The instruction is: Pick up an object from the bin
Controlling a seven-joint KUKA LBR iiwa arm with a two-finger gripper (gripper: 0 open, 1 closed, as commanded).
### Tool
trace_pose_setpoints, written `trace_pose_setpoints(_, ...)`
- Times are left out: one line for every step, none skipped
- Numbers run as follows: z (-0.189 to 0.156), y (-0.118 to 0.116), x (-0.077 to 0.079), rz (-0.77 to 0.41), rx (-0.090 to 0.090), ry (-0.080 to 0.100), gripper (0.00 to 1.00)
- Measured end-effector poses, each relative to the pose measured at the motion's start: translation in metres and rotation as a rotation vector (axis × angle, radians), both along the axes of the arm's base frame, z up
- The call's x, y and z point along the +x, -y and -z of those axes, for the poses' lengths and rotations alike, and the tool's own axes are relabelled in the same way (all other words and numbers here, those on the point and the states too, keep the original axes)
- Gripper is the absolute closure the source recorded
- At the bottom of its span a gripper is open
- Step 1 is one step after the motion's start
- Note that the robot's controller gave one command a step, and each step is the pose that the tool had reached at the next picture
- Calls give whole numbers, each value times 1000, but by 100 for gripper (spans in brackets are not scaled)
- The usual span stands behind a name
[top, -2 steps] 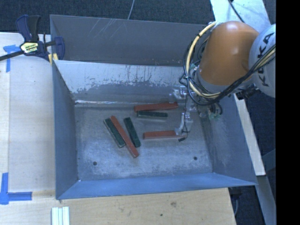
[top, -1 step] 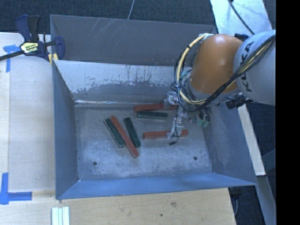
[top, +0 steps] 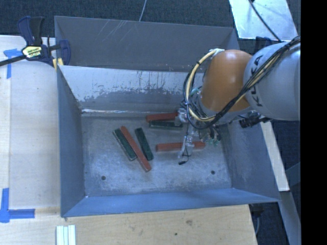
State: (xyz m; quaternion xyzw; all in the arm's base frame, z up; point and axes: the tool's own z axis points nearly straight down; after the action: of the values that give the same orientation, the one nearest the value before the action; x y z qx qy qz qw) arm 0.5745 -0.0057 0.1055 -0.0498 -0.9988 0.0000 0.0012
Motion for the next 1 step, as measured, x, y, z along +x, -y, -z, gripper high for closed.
trace_pose_setpoints(-42,0,-1,39,0,5,0)
